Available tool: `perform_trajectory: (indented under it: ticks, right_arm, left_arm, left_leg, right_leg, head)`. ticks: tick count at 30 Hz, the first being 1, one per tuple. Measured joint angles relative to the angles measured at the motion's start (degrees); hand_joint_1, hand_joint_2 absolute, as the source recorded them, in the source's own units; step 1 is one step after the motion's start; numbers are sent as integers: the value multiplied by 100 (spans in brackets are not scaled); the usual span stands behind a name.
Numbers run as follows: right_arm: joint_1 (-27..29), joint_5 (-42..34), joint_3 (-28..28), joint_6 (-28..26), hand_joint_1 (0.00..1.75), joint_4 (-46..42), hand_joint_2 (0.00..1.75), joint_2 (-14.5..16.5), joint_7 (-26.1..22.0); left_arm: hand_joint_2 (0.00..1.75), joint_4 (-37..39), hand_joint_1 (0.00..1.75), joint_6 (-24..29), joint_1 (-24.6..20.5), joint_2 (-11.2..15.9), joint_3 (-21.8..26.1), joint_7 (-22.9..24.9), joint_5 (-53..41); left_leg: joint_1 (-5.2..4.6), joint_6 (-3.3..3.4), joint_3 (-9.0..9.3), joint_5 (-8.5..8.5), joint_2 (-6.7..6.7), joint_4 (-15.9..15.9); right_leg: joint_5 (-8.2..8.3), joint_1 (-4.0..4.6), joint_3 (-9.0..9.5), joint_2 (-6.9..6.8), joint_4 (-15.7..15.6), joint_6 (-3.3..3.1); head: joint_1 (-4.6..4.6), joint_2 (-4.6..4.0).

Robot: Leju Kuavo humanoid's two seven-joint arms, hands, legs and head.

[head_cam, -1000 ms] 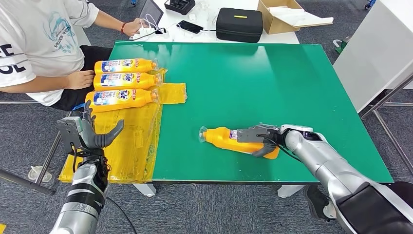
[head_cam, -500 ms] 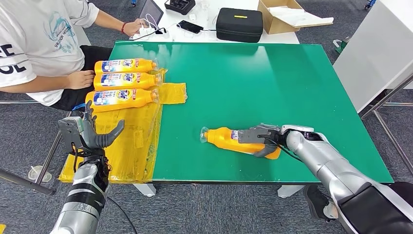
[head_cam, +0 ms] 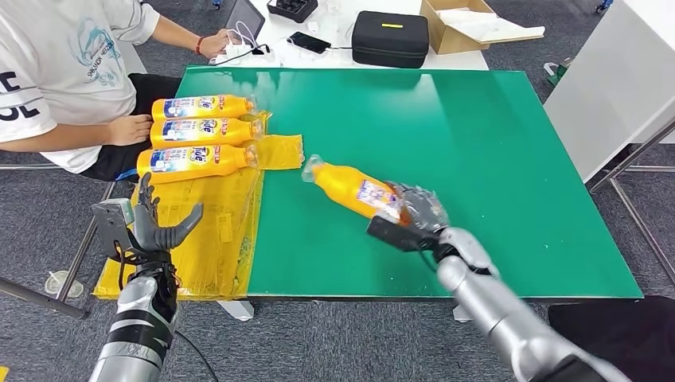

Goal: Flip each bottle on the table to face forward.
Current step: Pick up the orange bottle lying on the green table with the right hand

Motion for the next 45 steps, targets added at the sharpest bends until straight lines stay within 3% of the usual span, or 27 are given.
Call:
perform_trajectory:
  ticks: [4, 6, 13, 18, 24, 35, 45]
  right_arm:
    - [960, 182, -1108, -1655, 175, -1065, 175, 768, -1322]
    - [1290, 115, -1577, -2014, 175, -1400, 175, 1087, -1836]
    - [1753, 71, -2364, -2064, 175, -1828, 175, 1556, -2060]
    - [1820, 8, -2582, -2042, 175, -1888, 175, 1684, -2174]
    - [1873, -783, -2751, -1207, 175, -1588, 175, 1851, -2681]
    - [1899, -814, -2719, -828, 175, -771, 175, 2179, -2856]
    - [1442, -700, -1476, -992, 175, 584, 175, 2706, -2861]
  left_arm:
    - [175, -419, 0, -1065, 252, -125, -242, 508, 783]
    - [175, -644, 0, -1320, 342, -199, -494, 700, 1052]
    - [175, -965, 0, -1282, 399, -249, -979, 834, 1436]
    - [175, -984, 0, -1817, 442, -240, -1136, 1107, 2116]
    - [175, -1049, 0, -2759, 507, -159, -1498, 1434, 3094]
    - [175, -1158, 0, -2993, 585, -36, -1987, 1514, 3246]
    - [175, -934, 0, -2996, 390, 1, -2599, 1453, 3112]
  left_leg:
    - [5, -2, -18, 1, -41, -3]
    - [3, -2, -23, -1, -50, -4]
    - [-17, 4, -19, 0, -48, -4]
    - [-14, 5, -18, 2, -48, -4]
    - [-13, 4, -20, 0, -47, -4]
    - [-13, 4, -21, 0, -47, -4]
    - [-5, 2, -21, 1, -37, -4]
  right_leg:
    - [-16, 3, -9, -30, 0, 1]
    - [-20, 0, -7, -38, 0, 7]
    - [-13, -20, -8, -36, -2, 14]
    - [-12, -18, -7, -36, -1, 14]
    - [-14, -17, -8, -35, -1, 13]
    - [-14, -17, -8, -35, -1, 13]
    - [-15, -7, -11, -33, -1, 12]
  head:
    - [1, 0]
    - [3, 0]
    - [2, 1]
    - [2, 0]
    - [2, 0]
    - [3, 0]
    - [3, 0]
